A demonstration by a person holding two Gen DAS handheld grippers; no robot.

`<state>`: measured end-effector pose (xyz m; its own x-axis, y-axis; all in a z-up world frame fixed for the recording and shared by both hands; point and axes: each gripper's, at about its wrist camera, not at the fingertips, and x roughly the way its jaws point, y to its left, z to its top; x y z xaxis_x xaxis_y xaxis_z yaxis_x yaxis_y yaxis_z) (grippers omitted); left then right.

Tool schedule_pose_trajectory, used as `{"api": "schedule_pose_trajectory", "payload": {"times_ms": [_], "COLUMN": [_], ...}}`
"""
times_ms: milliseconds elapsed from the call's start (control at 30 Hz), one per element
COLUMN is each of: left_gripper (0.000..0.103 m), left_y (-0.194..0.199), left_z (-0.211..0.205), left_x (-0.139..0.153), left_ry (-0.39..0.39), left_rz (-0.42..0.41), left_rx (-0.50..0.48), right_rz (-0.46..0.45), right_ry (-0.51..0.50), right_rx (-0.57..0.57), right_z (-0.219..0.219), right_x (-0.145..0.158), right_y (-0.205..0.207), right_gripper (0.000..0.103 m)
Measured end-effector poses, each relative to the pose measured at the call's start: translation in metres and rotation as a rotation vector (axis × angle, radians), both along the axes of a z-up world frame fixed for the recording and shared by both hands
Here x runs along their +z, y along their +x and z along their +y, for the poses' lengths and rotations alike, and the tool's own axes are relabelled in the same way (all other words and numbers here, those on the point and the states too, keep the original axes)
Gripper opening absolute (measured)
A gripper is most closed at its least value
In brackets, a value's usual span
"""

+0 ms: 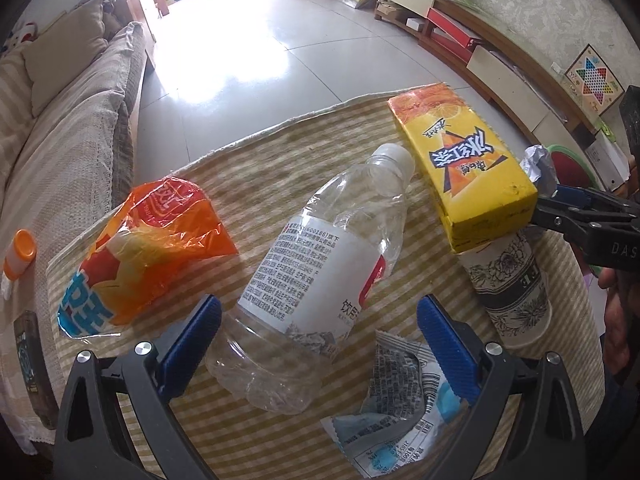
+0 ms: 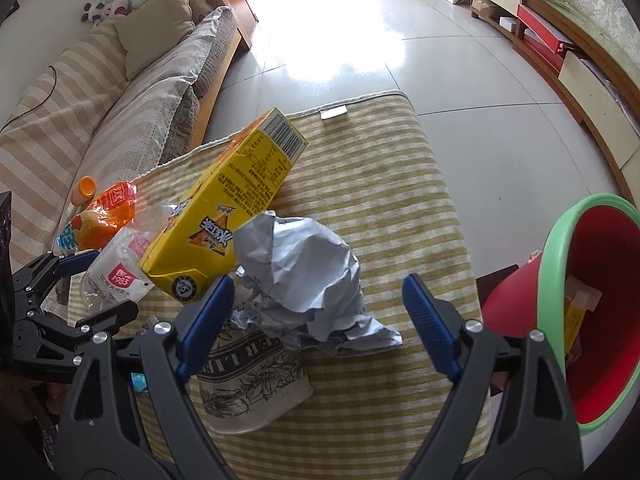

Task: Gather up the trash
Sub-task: 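Grasp the crumpled silver foil with the right gripper while the left gripper grasps the clear water bottle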

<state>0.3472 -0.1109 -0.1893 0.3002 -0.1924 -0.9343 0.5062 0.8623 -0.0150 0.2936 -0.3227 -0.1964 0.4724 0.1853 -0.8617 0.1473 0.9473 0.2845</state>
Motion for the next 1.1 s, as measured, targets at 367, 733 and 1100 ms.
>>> {"api": "schedule_pose_trajectory", "payload": {"times_ms": [367,733,1100], "left_gripper": [0.068,0.059,0.056], "left_y": [-0.009,-0.058,-0.116], "left_z": [0.000,0.027,0.040], "left_x": [-0.010,0.026,0.081], "left_ry": [0.016,-0.023,-0.171], "left_rz": [0.007,-0.097,-0.161], "left_rx": [0.015,0.102,0.190], "right_rz": [-0.004,-0.075,-0.177], "right_ry": [0.017,0.016,-0.018], "right_rx": [0.015,0.025,0.075], "right_z": [0.002,0.001,0.011], "right_x": [0.006,0.047,0.098], "right_y": [-0.007,-0.042,-0.091], "right_gripper": [0.048,0.046,0.046]}}
